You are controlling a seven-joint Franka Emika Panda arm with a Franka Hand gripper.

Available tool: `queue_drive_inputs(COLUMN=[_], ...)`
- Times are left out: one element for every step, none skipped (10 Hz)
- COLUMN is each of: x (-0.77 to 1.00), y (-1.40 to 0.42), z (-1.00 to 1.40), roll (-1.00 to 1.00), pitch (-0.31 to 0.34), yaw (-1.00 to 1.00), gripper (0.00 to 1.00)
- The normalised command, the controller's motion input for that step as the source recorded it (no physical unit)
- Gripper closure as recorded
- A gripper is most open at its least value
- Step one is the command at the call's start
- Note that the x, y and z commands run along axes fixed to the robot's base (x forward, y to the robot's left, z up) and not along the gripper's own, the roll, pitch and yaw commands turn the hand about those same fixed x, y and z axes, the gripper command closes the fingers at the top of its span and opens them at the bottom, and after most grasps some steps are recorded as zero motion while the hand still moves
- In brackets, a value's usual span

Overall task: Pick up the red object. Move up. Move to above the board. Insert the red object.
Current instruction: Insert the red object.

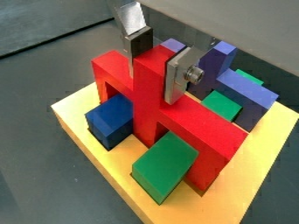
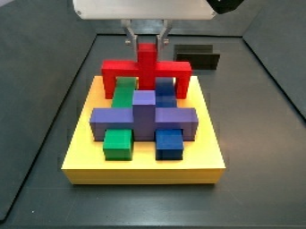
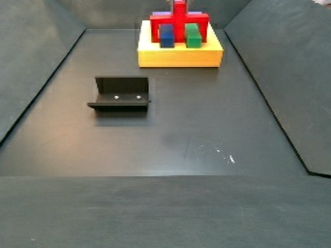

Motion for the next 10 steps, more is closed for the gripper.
queue_drive_inputs(x=[-0.25, -0.2, -0.2, 0.02, 0.3, 0.32, 0.35, 0.45, 0.45, 0.36], y=[0.07, 0.0, -0.05, -0.15, -0.16, -0.17, -0.12, -0.09, -0.08, -0.07], z=[-0.42, -0.4, -0.35, -0.29, -0.27, -0.22, -0.18, -0.11, 0.0, 0.01], roll=[-0.05, 0.0, 0.01, 0.1, 0.15, 0.17, 0.16, 0.14, 0.11, 0.1], pitch=[-0.101, -0.103, -0.09, -0.003, 0.0, 0.019, 0.039, 0.097, 0.133, 0.136], yaw=[0.0, 0.0, 0.05, 0.0, -0.03, -0.04, -0.05, -0.03, -0.01, 0.0], gripper=[1.0, 1.0, 1.0, 1.0, 1.0, 1.0, 1.0, 1.0, 1.0, 1.0])
